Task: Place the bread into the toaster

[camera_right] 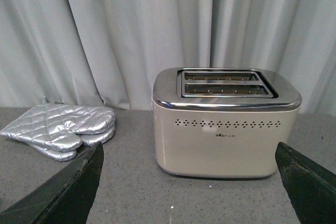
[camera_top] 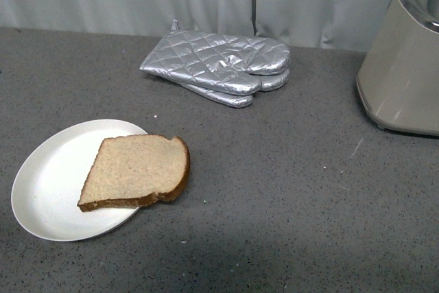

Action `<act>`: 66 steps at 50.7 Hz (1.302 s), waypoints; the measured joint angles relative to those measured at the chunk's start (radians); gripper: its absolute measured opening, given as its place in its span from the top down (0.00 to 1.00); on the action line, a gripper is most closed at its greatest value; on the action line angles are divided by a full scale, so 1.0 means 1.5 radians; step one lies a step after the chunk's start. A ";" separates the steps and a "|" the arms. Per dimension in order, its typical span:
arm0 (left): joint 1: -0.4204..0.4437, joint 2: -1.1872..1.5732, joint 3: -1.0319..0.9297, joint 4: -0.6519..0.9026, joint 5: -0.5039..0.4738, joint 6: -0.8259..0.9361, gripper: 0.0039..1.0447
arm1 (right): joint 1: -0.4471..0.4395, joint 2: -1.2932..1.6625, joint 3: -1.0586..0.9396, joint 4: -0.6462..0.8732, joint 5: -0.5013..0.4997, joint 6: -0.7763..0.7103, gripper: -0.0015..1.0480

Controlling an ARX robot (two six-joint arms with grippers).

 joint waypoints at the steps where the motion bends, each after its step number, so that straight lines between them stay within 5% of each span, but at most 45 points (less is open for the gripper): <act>1: 0.001 0.031 0.008 0.032 0.000 -0.018 0.06 | 0.000 0.000 0.000 0.000 0.000 0.000 0.09; 14: 0.004 0.457 0.140 0.317 0.052 -0.006 0.06 | 0.000 0.000 0.000 0.000 -0.001 0.000 0.09; 32: 0.035 0.838 0.314 0.245 0.023 0.310 0.06 | 0.000 0.000 0.000 0.000 -0.001 0.000 0.09; 66: 0.054 0.997 0.358 0.210 0.002 0.493 0.06 | 0.000 0.000 0.000 0.000 -0.001 0.000 0.09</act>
